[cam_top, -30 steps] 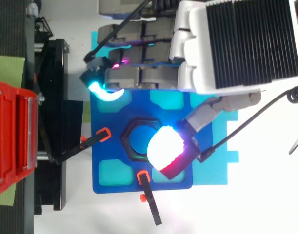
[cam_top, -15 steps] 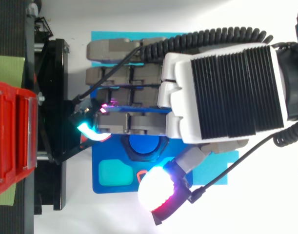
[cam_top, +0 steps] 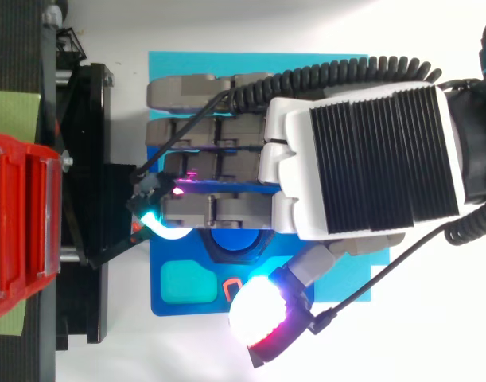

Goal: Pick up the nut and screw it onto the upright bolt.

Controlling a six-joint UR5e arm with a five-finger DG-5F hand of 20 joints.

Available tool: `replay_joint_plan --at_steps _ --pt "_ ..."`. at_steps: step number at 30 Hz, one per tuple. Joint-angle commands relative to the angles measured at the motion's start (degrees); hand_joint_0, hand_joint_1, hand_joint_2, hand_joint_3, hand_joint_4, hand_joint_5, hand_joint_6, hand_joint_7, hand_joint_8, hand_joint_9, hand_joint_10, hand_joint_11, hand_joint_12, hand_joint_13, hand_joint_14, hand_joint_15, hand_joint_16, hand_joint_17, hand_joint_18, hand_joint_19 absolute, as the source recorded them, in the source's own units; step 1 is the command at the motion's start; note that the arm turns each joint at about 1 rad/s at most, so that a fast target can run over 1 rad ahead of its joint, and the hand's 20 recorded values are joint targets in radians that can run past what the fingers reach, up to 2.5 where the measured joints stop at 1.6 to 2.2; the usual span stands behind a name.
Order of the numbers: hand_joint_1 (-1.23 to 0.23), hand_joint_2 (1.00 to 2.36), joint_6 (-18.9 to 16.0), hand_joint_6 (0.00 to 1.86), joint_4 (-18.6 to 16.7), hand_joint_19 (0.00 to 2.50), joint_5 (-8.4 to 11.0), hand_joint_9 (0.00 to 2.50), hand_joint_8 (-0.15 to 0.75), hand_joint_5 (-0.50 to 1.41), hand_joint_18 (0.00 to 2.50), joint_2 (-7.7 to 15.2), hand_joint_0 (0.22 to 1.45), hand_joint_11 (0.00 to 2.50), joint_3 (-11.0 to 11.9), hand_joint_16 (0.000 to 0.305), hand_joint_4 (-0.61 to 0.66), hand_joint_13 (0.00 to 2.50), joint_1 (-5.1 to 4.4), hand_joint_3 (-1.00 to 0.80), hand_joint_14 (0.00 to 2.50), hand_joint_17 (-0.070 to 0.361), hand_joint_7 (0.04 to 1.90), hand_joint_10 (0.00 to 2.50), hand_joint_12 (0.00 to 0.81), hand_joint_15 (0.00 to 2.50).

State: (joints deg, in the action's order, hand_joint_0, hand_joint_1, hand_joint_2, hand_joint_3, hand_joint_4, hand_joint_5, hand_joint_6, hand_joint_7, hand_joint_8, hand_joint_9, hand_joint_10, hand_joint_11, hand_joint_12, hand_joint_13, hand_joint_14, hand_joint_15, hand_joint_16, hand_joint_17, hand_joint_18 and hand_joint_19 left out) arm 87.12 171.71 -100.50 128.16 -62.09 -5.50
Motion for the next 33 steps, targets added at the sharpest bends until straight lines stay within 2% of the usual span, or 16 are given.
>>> replay_joint_plan --at_steps 1,12,20,24,29,31,32,33 --pt "-0.15 1.00 0.1 0.50 0.3 0.00 -0.13 0.63 0.250 -0.08 0.13 0.0 0.53 0.00 0.0 0.022 0.26 0.53 0.22 -0.50 0.00 0.049 1.11 0.00 0.258 0.00" --pt "-0.17 1.00 0.2 0.50 1.2 0.00 -0.31 0.69 0.257 -0.06 0.17 0.0 0.54 0.00 0.0 0.019 0.20 0.58 0.49 -0.50 0.00 0.043 1.26 0.00 0.244 0.00" --pt "-0.18 1.00 0.8 0.50 1.4 0.00 -0.66 0.72 0.264 -0.04 0.19 0.0 0.54 0.00 0.0 0.018 0.17 0.60 1.19 -0.50 0.00 0.040 1.39 0.00 0.237 0.00" --pt "-0.19 1.00 1.3 0.50 1.4 0.00 -1.45 0.75 0.269 -0.03 0.21 0.0 0.54 0.00 -0.1 0.017 0.17 0.61 1.89 -0.50 0.00 0.038 1.47 0.00 0.234 0.00" --pt "-0.21 1.00 1.7 0.63 1.4 0.00 -2.07 0.84 0.276 -0.04 0.27 0.0 0.55 0.00 -0.1 0.015 0.19 0.67 2.77 -0.50 0.00 0.034 1.27 0.00 0.219 0.00" --pt "-0.21 1.00 1.7 0.69 1.5 0.00 -2.50 0.88 0.276 -0.04 0.32 0.0 0.55 0.00 -0.1 0.013 0.16 0.70 3.13 -0.50 0.00 0.030 1.17 0.00 0.207 0.00" --pt "-0.22 1.00 1.7 0.69 1.6 0.00 -3.30 0.89 0.279 -0.04 0.34 0.0 0.55 0.00 -0.1 0.013 0.16 0.73 3.74 -0.50 0.00 0.030 1.17 0.00 0.205 0.00" --pt "-0.22 1.00 1.7 0.70 1.3 0.00 -3.65 0.90 0.277 -0.04 0.35 0.0 0.55 0.00 -0.4 0.013 0.16 0.74 3.83 -0.50 0.00 0.028 1.16 0.00 0.203 0.00"
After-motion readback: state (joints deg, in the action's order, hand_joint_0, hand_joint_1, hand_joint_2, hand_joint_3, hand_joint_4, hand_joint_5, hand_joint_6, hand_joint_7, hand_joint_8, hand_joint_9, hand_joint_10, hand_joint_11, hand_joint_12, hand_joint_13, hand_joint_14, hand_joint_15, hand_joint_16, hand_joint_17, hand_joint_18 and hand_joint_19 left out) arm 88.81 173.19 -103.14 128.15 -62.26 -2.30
